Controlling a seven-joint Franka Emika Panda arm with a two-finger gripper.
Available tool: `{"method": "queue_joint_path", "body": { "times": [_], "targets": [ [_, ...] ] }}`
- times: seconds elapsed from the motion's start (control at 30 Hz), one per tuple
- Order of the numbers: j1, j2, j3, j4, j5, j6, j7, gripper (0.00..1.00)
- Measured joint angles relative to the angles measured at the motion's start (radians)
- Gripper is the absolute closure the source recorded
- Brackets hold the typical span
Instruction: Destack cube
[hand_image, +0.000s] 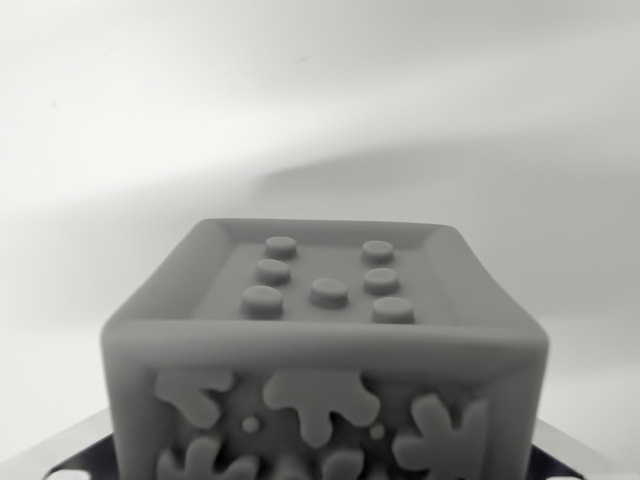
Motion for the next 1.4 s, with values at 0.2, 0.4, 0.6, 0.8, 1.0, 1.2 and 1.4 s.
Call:
{"method": "queue_joint_path", "body": {
  "times": [0.2, 0.4, 0.6, 0.8, 1.0, 1.2, 1.4],
  "targets": [
    [0.019, 0.039, -0.021, 0.008, -0.010, 0.031, 0.009, 1.00],
    [0.037, 0.071, -0.040, 0.017, -0.013, 0.057, 0.012, 1.00],
    [0.050, 0.095, -0.052, 0.024, -0.013, 0.073, 0.012, 1.00],
    [0.057, 0.111, -0.060, 0.027, -0.013, 0.086, 0.012, 1.00],
    [0.062, 0.121, -0.065, 0.030, -0.013, 0.094, 0.012, 1.00],
    [0.063, 0.124, -0.066, 0.032, -0.013, 0.096, 0.012, 0.00],
    [0.063, 0.124, -0.066, 0.032, -0.013, 0.096, 0.012, 0.00]
  ]
}}
